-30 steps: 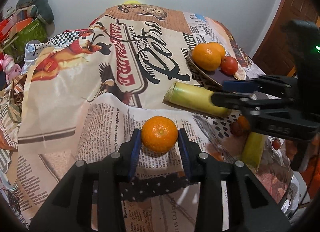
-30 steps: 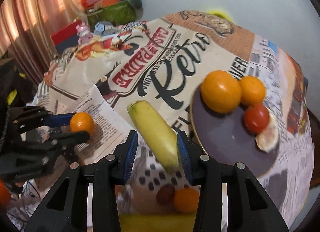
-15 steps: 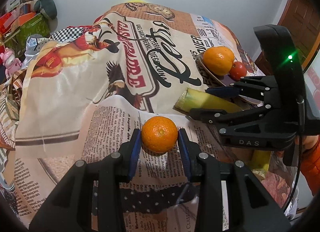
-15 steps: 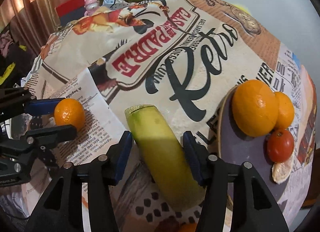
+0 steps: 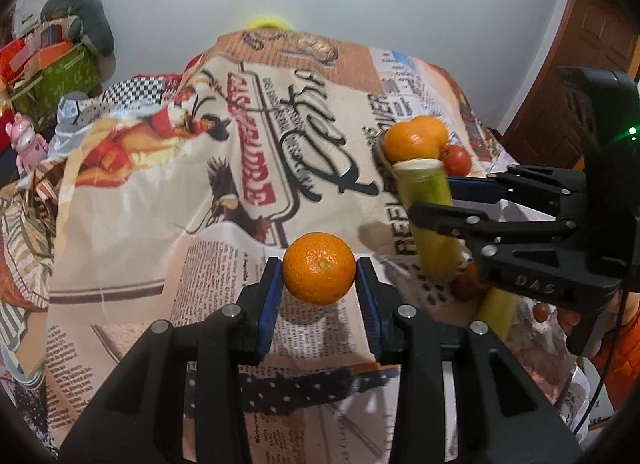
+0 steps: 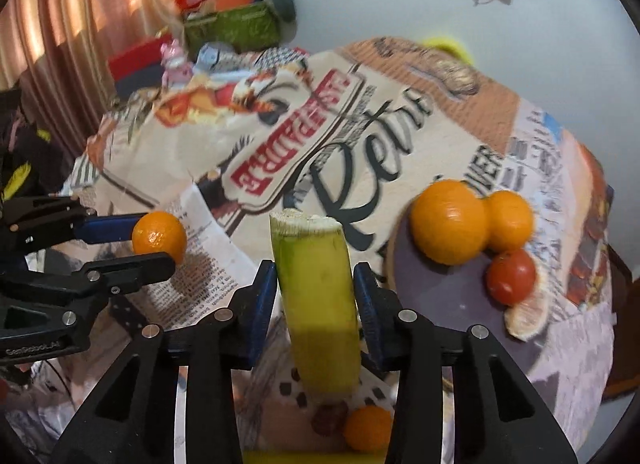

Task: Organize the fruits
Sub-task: 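Lift the mandarin with the left gripper while the right gripper grasps and lifts the corn cob, then lower the mandarin onto the plate with the left gripper while the right sets the corn beside it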

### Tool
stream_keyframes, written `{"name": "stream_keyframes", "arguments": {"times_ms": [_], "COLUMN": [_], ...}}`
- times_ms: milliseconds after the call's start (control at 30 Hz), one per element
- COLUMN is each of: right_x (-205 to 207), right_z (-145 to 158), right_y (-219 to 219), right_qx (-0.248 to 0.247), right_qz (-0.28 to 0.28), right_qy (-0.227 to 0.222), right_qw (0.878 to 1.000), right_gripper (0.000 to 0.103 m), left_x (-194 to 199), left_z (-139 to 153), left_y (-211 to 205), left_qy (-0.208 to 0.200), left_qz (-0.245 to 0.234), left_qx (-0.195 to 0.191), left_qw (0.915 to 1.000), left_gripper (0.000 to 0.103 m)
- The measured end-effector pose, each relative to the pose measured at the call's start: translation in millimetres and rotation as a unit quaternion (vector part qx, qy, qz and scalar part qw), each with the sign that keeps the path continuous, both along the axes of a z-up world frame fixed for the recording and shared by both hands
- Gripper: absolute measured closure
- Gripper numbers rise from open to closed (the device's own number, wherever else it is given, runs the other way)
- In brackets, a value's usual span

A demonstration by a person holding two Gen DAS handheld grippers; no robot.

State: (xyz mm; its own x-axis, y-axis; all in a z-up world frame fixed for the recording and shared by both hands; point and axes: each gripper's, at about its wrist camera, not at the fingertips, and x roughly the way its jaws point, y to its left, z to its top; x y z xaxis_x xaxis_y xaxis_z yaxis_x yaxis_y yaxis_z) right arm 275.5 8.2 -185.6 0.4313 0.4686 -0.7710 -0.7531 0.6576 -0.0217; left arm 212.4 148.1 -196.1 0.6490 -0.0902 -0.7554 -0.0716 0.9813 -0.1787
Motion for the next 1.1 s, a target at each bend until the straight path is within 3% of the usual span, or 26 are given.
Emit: {"name": "stream_keyframes", "arguments": {"times_ms": [500, 800, 1100], "right_x": [-5, 12, 36], "right_z": [54, 55, 29], "right_y": [-86, -124, -122], "right_qx": [0.070, 0.088, 0.083], "right_qz": [-0.082, -0.123, -0.119], "right_qy": [-0.048, -0.048, -0.023], "right_qw": [0.993, 0.987, 0.989], "right_gripper": [0.070, 0.070, 0.070], "left_x": [15, 57, 102], "left_z": [47, 42, 17], "left_y": [-52, -85, -103], "left_qy": [-0.033, -0.025, 0.006], "left_qz": [-0.027, -0.053, -0.070], "left_qx": [0.022, 0.029, 0.032], "left_qw": [0.9988, 0.9979, 0.9970], "left_gripper": [0.066, 0.066, 0.066]}}
